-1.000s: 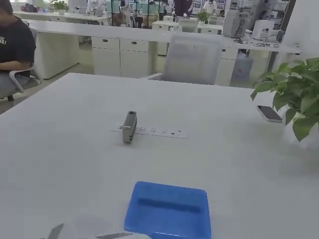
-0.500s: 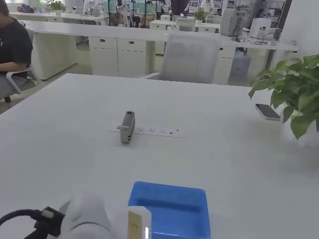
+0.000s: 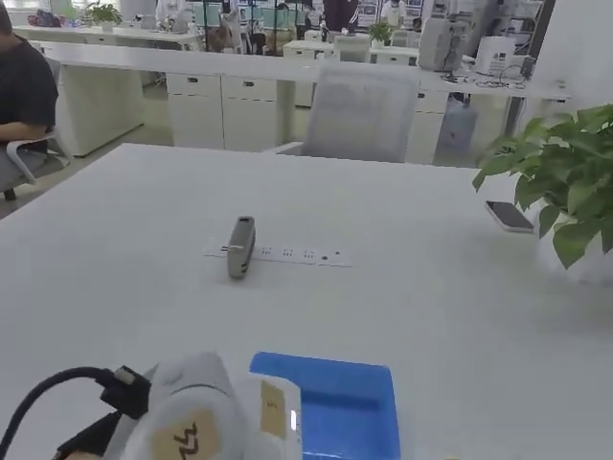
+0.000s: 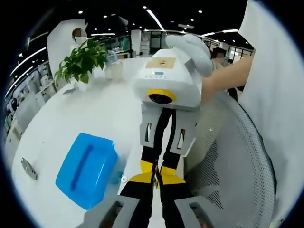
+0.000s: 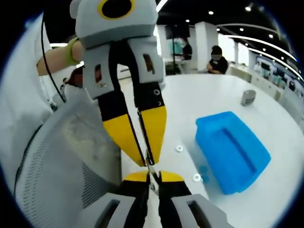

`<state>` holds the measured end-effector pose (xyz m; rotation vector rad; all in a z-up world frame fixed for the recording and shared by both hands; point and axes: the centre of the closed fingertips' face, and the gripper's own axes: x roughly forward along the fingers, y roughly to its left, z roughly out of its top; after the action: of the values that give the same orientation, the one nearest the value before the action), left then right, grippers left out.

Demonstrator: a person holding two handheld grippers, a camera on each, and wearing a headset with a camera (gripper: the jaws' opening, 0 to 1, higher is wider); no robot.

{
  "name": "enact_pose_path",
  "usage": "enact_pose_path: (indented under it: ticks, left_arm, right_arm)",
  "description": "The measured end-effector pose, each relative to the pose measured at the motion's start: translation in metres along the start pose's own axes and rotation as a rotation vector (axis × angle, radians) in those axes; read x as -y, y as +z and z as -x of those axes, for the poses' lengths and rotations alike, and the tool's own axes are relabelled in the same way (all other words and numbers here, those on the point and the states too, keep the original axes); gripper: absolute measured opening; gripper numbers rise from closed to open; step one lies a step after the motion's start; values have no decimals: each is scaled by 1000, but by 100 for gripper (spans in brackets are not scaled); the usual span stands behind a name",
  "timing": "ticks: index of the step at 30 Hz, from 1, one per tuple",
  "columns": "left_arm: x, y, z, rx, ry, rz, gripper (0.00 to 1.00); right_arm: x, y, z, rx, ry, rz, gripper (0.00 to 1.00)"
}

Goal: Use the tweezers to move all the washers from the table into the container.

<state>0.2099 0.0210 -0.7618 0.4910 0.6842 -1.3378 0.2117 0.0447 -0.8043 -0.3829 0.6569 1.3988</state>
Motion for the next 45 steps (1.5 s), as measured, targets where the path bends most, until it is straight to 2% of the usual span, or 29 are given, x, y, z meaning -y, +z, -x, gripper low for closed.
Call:
enact_pose_path:
  ticks: [1,3,4,5,6,7,10,11,12,14,18,19,21,24,26,27,30,33,36,38,41,45]
  left_arm:
    - [-2,2,2,34,22,49,4]
    - [-3,6,8,133,51,142,13]
    - [-4,6,14,194,79,206,18]
    - [-5,5,16,213,91,229,25]
    - [-6,2,23,261,125,289,29]
    - [-8,-2,28,285,150,323,33]
    - [-12,-20,47,363,274,420,44]
    - [-13,-23,52,385,303,441,46]
    - [-16,-29,60,418,362,469,48]
    - [-21,-38,71,451,457,508,53]
    - [-31,-51,86,479,629,532,62]
    - [-34,-53,90,495,677,536,63]
    - [-39,-53,94,531,734,542,66]
    - [-45,-53,97,542,761,513,75]
    - [-46,-53,100,571,771,555,79]
    - [-45,-52,103,587,777,548,80]
    - [-49,-52,111,592,841,519,82]
    - [-49,-53,111,573,856,510,84]
    - [-51,-58,112,564,863,521,82]
    - [-51,-59,114,572,870,534,82]
    - [-51,-59,114,576,870,536,81]
    - [-50,-59,110,565,846,528,81]
  right_arm:
    - [0,-1,-1,0,0,5,2]
    - [0,-1,-1,3,-6,-2,2]
    - [0,-1,0,15,-11,-15,2]
    - [1,0,-1,30,-14,-31,2]
    - [2,0,0,45,-21,-52,2]
    - [4,0,0,60,-27,-77,2]
    - [5,-3,4,76,-34,-89,2]
    - [4,-3,3,79,-37,-83,2]
    - [3,-4,5,83,-40,-78,2]
    - [0,-4,5,91,-47,-57,2]
    - [-3,-6,6,81,-88,20,2]
    - [-3,-7,5,80,-96,30,2]
    - [-4,-8,5,81,-110,32,2]
    - [-5,-9,6,88,-122,22,2]
    - [-4,-8,5,89,-122,24,3]
    - [-4,-8,5,83,-126,21,2]
    - [-4,-11,5,67,-128,42,3]
    - [-3,-12,5,54,-127,35,2]
    - [0,-16,9,33,-134,-4,2]
    - [3,-15,10,44,-143,-82,1]
    - [6,-14,11,32,-150,-61,2]
    - [17,1,18,42,-165,-24,2]
